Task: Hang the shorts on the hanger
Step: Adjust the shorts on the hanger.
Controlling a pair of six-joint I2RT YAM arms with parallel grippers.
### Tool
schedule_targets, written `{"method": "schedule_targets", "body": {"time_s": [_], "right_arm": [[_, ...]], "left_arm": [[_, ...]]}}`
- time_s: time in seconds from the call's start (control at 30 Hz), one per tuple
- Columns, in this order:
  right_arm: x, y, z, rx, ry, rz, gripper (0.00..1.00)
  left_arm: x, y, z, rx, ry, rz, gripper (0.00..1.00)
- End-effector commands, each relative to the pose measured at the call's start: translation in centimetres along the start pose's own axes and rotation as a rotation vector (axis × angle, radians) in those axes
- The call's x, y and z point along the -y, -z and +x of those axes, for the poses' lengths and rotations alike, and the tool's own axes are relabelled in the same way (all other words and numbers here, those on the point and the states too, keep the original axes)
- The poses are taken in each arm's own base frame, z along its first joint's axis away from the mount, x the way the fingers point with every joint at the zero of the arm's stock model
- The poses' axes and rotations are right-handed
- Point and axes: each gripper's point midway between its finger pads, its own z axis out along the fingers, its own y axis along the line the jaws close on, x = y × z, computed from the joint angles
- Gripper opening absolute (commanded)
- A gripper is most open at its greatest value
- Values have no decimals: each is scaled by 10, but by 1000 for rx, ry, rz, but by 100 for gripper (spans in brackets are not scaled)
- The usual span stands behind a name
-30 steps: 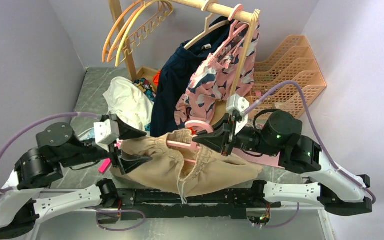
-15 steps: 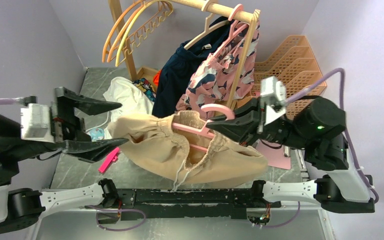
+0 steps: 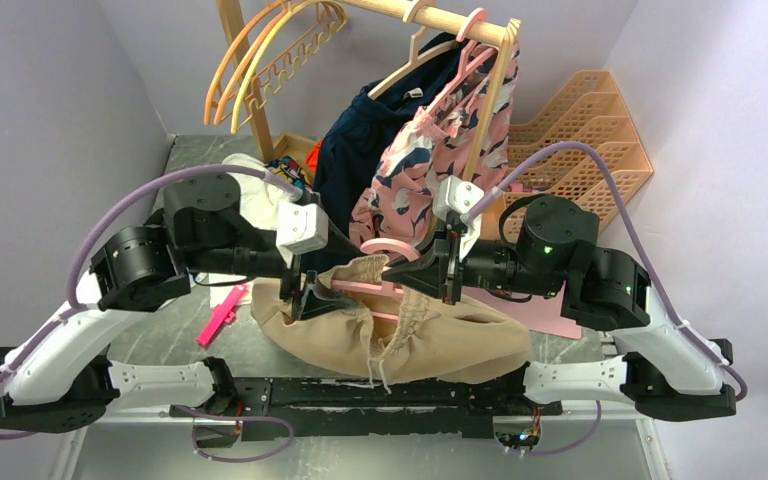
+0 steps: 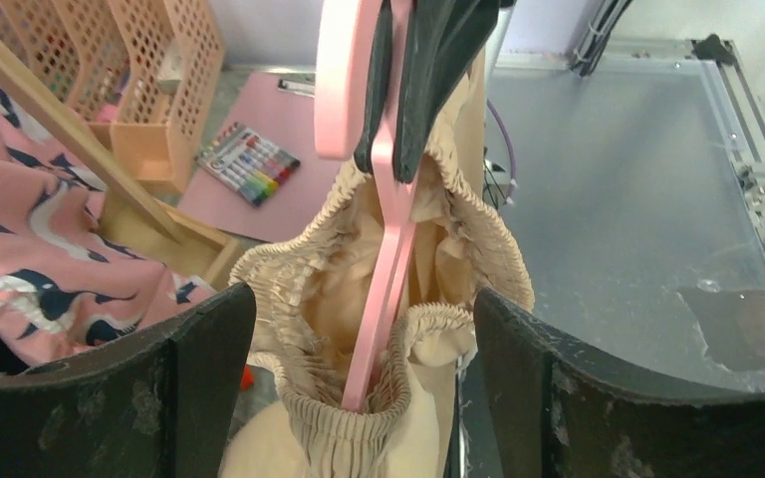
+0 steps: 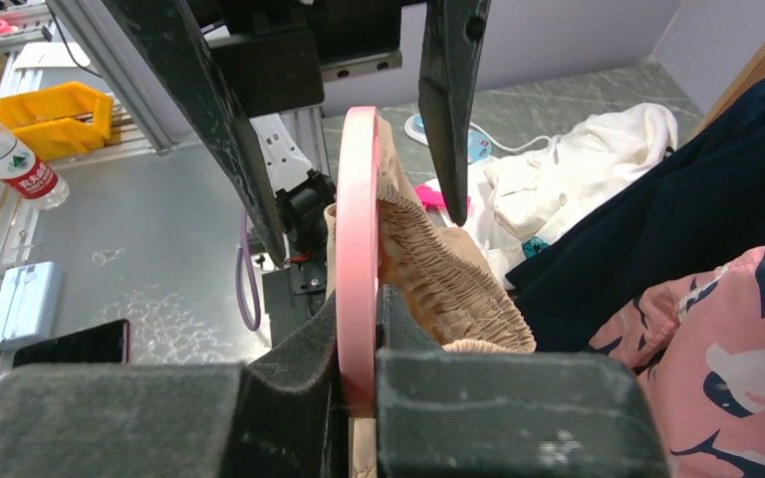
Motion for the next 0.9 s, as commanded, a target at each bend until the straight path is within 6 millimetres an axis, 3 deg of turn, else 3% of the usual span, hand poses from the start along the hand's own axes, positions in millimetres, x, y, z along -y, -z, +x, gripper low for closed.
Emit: {"method": "schedule_targets", "body": {"time_s": [0.0, 0.47, 0.5, 0.67, 0.83, 0.87], "right_arm": [[-4, 5, -14, 55, 16, -20, 0], [-8, -5, -9, 58, 13, -55, 0], [-8, -6, -8, 57, 12, -57, 0], [-10, -9, -5, 47, 4, -68, 0], [-11, -13, 0, 33, -4, -75, 0], [-12, -13, 1, 33, -5, -79, 0]], "left_arm": [[14, 0, 9, -19, -1, 82, 83], [7, -35, 59, -127, 54, 118, 65], [7, -37, 60, -129, 53, 121, 62], [5, -37, 59, -101, 36, 110, 25], [1, -34, 55, -61, 31, 72, 21], [1, -35, 55, -58, 33, 72, 15]]}}
